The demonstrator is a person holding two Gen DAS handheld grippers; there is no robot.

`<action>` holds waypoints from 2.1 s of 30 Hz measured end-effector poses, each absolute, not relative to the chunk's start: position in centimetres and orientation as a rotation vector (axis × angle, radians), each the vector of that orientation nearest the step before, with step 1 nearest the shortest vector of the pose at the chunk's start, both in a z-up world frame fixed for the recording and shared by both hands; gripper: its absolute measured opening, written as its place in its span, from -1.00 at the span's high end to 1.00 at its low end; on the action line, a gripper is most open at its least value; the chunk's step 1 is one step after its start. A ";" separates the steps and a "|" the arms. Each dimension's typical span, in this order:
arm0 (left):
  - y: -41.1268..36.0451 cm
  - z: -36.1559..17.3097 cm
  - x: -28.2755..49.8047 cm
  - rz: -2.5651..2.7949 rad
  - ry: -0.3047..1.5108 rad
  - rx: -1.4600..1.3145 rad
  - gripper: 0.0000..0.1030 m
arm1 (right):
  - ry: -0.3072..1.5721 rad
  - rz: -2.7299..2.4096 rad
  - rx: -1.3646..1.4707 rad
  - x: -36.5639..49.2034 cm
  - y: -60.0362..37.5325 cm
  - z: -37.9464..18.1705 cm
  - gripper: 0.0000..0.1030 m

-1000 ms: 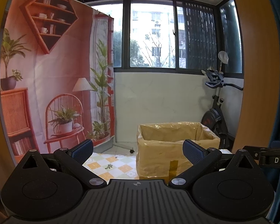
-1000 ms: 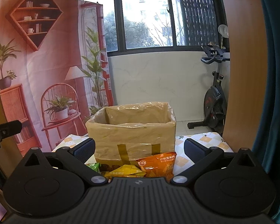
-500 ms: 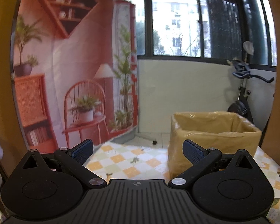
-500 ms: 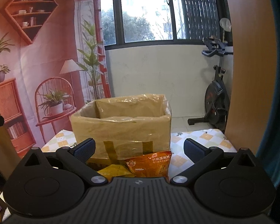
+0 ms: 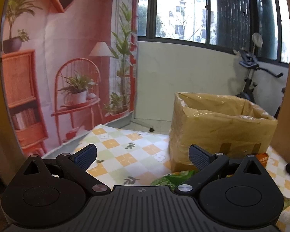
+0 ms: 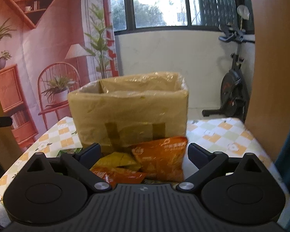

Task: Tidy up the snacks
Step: 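Reach both tools to the snack pile and grasp bags with each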

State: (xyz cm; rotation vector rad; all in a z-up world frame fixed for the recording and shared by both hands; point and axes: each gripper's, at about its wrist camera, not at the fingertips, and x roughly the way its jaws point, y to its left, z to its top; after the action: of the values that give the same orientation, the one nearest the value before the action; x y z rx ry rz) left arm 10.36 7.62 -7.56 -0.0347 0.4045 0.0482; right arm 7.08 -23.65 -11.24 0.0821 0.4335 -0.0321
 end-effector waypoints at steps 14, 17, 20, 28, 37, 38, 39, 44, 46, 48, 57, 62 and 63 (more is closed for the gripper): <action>7.9 -9.8 11.3 0.049 0.445 -0.042 -0.90 | 0.598 0.033 0.111 11.5 -18.5 -16.4 -0.90; 8.0 -10.4 11.7 0.050 0.454 -0.047 -0.90 | 0.608 0.006 0.095 12.1 -17.9 -17.1 -0.92; 8.0 -11.0 12.1 0.039 0.476 -0.054 -0.89 | 0.642 -0.013 0.095 12.8 -17.5 -18.0 -0.92; 7.8 -12.5 12.7 0.009 0.518 -0.044 -0.89 | 0.684 -0.036 0.149 13.6 -18.1 -19.5 -0.93; 7.1 -14.2 13.5 -0.020 0.571 -0.026 -0.89 | 0.647 -0.006 0.181 12.5 -18.8 -19.6 -0.54; 7.0 -14.4 13.6 -0.022 0.576 -0.022 -0.89 | 0.641 -0.001 0.179 12.3 -18.8 -19.6 -0.50; 6.9 -14.6 13.7 -0.023 0.583 -0.017 -0.89 | 0.632 0.004 0.178 12.2 -18.8 -19.5 -0.46; 6.3 -15.6 15.0 -0.061 0.604 -0.010 -0.89 | 0.581 0.024 0.187 11.2 -19.1 -19.0 -0.39; 6.0 -16.5 16.3 -0.090 0.620 -0.019 -0.89 | 0.565 0.029 0.193 10.9 -19.3 -18.9 -0.38; 5.7 -17.3 17.7 -0.081 0.643 -0.034 -0.89 | 0.559 0.031 0.204 10.9 -19.5 -19.0 -0.38; 5.4 -21.2 21.3 -0.089 0.729 0.013 -0.89 | 0.544 0.029 0.246 10.1 -20.3 -19.3 -0.38; 6.4 -21.9 21.3 -0.099 0.741 -0.076 -0.74 | 0.550 0.029 0.269 10.2 -20.6 -19.6 -0.38; 6.5 -22.1 21.1 -0.116 0.738 -0.088 -0.60 | 0.550 0.030 0.271 10.2 -20.6 -19.6 -0.38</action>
State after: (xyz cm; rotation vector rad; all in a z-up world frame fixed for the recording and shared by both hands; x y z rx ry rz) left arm 21.10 6.47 -22.11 -0.0879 0.7380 -0.1160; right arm 10.22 -20.57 -19.59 0.2711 0.5503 0.0298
